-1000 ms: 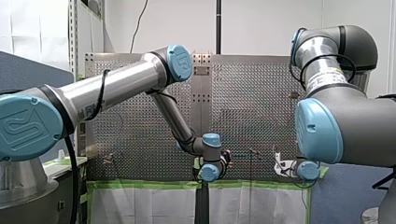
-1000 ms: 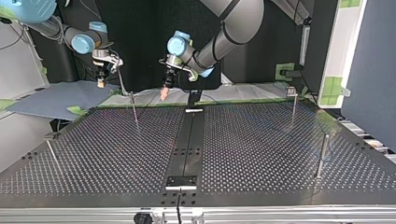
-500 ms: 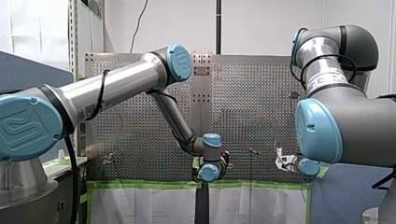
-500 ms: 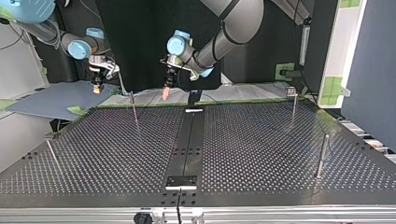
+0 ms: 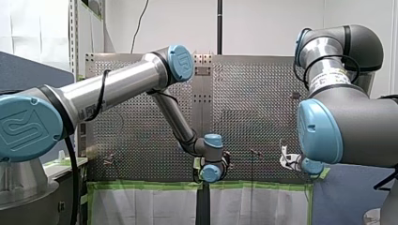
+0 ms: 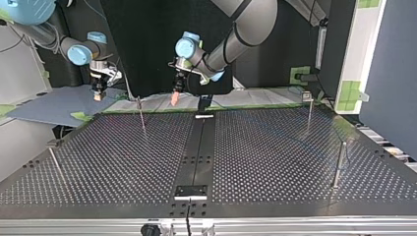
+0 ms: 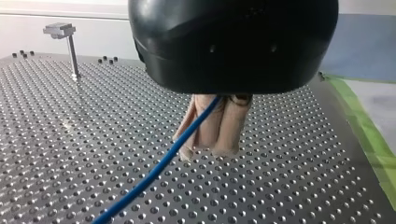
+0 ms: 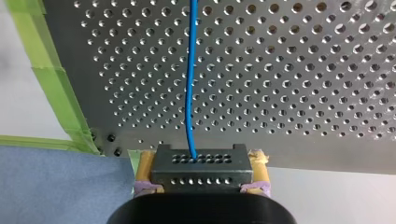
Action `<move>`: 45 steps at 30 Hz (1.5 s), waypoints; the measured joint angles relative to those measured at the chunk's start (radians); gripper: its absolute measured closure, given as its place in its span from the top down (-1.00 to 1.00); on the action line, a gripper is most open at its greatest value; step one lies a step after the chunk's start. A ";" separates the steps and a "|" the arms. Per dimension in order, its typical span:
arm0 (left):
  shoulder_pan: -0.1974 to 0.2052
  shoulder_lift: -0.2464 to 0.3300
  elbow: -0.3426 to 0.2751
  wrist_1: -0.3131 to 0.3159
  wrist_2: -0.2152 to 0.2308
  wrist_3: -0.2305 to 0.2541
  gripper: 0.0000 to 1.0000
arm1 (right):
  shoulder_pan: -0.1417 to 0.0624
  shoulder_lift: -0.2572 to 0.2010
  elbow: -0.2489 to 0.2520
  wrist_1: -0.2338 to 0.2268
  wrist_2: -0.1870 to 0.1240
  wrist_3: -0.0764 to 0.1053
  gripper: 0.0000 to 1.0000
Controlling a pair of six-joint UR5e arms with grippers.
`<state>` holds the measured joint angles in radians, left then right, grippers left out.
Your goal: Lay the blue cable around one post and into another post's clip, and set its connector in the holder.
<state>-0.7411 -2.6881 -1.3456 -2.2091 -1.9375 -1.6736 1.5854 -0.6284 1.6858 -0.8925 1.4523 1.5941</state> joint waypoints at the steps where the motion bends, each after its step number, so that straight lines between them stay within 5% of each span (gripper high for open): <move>1: -0.001 0.000 0.001 0.000 0.000 0.004 -0.99 | 0.000 0.000 -0.005 0.004 0.000 0.001 -1.00; 17: -0.004 0.000 0.019 -0.007 -0.012 0.036 -0.99 | -0.005 0.000 -0.033 0.016 0.001 0.018 -1.00; 32: 0.017 0.000 0.039 0.013 0.030 -0.061 -0.99 | -0.007 0.000 -0.053 0.014 0.001 0.023 -1.00; 40: 0.022 0.000 0.051 -0.005 0.038 -0.067 -0.99 | -0.013 0.000 -0.054 0.021 0.004 0.017 -1.00; 45: 0.021 0.000 0.054 -0.054 0.029 -0.026 -0.99 | -0.013 0.000 -0.053 0.053 0.035 -0.012 -1.00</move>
<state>-0.7204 -2.6881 -1.2913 -2.2630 -1.9080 -1.6998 1.5724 -0.6282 1.6326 -0.8390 1.4873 1.5819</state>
